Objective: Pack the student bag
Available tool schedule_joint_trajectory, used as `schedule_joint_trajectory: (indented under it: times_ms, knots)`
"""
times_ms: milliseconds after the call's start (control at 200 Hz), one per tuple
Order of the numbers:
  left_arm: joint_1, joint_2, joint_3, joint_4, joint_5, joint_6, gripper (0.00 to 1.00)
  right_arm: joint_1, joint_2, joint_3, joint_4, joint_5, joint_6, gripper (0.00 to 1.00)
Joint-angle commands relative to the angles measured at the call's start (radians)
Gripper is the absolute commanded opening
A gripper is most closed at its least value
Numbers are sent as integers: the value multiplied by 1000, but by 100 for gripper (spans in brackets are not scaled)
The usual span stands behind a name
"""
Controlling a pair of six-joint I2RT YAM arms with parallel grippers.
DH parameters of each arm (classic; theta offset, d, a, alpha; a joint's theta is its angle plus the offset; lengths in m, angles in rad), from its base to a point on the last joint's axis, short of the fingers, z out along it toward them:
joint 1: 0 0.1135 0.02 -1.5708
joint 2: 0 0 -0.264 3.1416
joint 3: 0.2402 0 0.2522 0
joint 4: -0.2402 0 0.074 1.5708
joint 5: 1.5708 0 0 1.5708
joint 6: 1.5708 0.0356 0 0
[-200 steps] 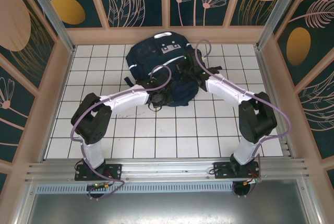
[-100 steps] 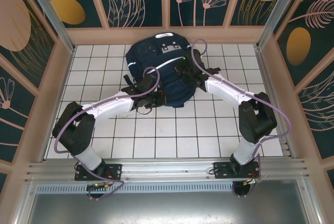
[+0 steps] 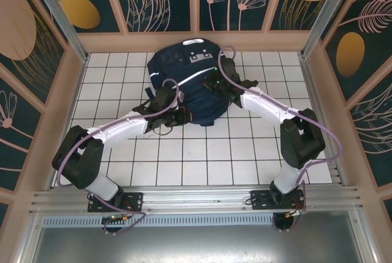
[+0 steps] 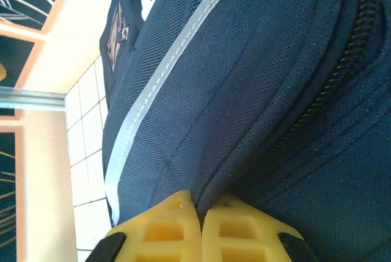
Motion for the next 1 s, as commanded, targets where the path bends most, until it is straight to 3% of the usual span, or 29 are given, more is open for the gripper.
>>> schedule_joint_trajectory:
  times_ms: [0, 160, 310, 495, 776, 871, 946, 996]
  knots:
    - [2, 51, 113, 5, 159, -25, 0, 18, 15, 72, -2, -41, -189, 0]
    - [18, 136, 259, -136, 310, 23, 0, 54, 26, 73, -28, -26, -296, 0]
    - [49, 171, 256, -186, 409, 60, 0, 60, 25, 75, -56, 21, -341, 0]
    - [49, 75, 172, -229, 359, 155, 0, 19, 12, 41, -71, 54, -315, 0]
    - [51, -1, 111, -327, 134, 301, 0, -16, -10, 22, -93, 125, -289, 0]
    - [50, -11, 99, -299, 143, 302, 0, -16, -21, 18, -74, 97, -323, 0]
    - [50, -7, 89, -238, 193, 277, 0, -16, -36, 20, -75, 63, -342, 38]
    - [51, -2, 82, -185, 235, 251, 0, -16, -57, 9, -81, 24, -347, 57]
